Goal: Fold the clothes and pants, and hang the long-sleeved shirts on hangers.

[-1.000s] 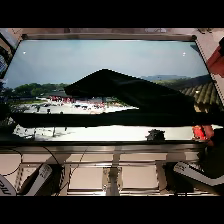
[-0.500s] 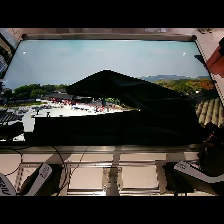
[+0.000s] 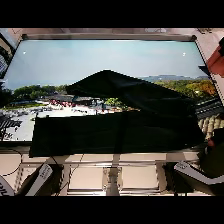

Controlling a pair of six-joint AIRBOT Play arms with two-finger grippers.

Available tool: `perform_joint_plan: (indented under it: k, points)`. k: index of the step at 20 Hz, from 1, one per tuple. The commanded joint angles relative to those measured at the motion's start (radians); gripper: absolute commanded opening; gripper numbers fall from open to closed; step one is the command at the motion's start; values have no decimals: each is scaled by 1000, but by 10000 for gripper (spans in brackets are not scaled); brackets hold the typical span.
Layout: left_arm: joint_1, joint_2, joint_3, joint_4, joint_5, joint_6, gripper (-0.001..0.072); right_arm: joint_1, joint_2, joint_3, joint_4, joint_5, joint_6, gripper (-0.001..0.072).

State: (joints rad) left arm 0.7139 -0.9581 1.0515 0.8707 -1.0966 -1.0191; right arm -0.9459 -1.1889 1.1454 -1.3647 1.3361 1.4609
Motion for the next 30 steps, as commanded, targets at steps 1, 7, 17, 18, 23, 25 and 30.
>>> perform_joint_plan:
  k: [1,7,17,18,23,25,30]
  points:
    - [-206,-63,36,-202,96,37,309,37,2,52,172,-8,-69,658]
    - [-672,-428,90,-176,330,-159,310,185,2,52,153,-50,-70,658]
    - [-742,-706,274,235,310,-617,341,262,2,52,143,-79,-94,658]
    - [-743,-707,274,266,309,-627,341,262,2,52,136,-80,-94,658]
    - [-743,-726,274,270,343,-627,340,262,2,52,134,-79,-94,658]
    - [-743,-734,274,270,362,-627,340,262,2,52,134,-79,-94,658]
    - [-748,-769,274,269,386,-651,341,262,2,52,134,-79,-94,657]
